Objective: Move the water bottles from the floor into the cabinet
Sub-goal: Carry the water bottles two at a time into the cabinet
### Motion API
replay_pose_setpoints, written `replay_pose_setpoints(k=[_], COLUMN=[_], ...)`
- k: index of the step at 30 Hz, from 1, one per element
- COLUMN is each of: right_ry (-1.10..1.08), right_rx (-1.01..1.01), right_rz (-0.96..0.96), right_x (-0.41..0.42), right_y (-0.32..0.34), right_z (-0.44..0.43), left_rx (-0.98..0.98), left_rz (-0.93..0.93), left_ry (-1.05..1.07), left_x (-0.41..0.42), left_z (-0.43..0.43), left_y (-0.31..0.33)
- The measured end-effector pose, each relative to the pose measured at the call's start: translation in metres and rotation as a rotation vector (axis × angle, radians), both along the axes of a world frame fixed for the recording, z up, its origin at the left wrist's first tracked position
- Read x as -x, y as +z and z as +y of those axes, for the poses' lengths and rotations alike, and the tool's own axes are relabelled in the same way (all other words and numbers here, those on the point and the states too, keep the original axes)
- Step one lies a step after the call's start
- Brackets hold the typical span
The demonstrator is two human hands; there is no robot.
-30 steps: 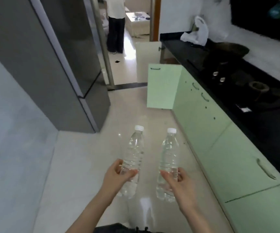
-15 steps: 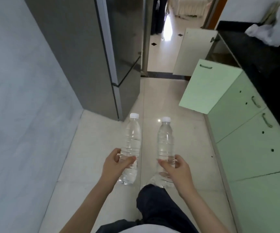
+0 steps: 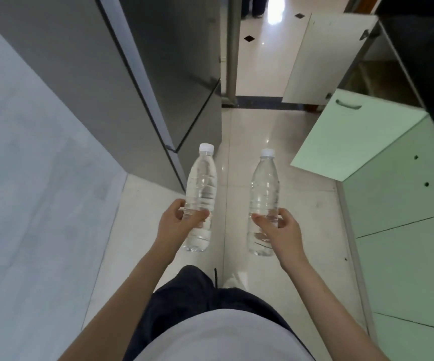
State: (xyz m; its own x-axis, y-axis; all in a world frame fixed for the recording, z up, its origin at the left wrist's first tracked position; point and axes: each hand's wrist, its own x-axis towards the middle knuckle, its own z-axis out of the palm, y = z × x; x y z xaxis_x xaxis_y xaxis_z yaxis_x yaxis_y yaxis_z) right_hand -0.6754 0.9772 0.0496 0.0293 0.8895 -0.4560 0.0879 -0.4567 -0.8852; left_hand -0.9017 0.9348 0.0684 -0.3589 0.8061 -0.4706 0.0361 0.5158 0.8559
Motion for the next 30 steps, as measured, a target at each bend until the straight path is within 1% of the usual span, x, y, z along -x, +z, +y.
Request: replay_pose_setpoints(k=[6, 10, 13, 18, 20, 23, 27, 30], right_ry=[-0.111, -0.208, -0.287, -0.443, -0.495, -0.568, -0.654, -0.677], right_rx=[0.065, 0.076, 0.056, 0.011, -0.007, 0.017, 0.047, 0.039], right_rz=[-0.021, -0.02, -0.038, -0.003, 0.0, 0.009, 0.011, -0.014], right_x=[-0.003, -0.001, 0.0, -0.004, -0.008, -0.016, -0.039, -0.069], right_y=[-0.028, -0.043, -0.037, -0.011, -0.004, -0.006, -0.022, -0.033], right_z=[0.09, 0.17, 0.24, 0.352, 0.388, 0.436, 0.506, 0.57], left_rx=[0.056, 0.072, 0.058, 0.015, 0.004, 0.021, 0.09, 0.101], left_rz=[0.041, 0.024, 0.004, -0.007, -0.016, -0.02, -0.012, -0.031], left_ry=[-0.117, -0.23, -0.343, -0.513, -0.562, -0.605, -0.663, -0.699], left_x=[0.0, -0.002, -0.003, -0.011, -0.02, -0.038, -0.069, -0.102], left_z=[0.12, 0.225, 0.314, 0.456, 0.507, 0.571, 0.647, 0.709], left_y=[-0.025, -0.041, -0.037, -0.014, -0.009, -0.01, -0.026, -0.031])
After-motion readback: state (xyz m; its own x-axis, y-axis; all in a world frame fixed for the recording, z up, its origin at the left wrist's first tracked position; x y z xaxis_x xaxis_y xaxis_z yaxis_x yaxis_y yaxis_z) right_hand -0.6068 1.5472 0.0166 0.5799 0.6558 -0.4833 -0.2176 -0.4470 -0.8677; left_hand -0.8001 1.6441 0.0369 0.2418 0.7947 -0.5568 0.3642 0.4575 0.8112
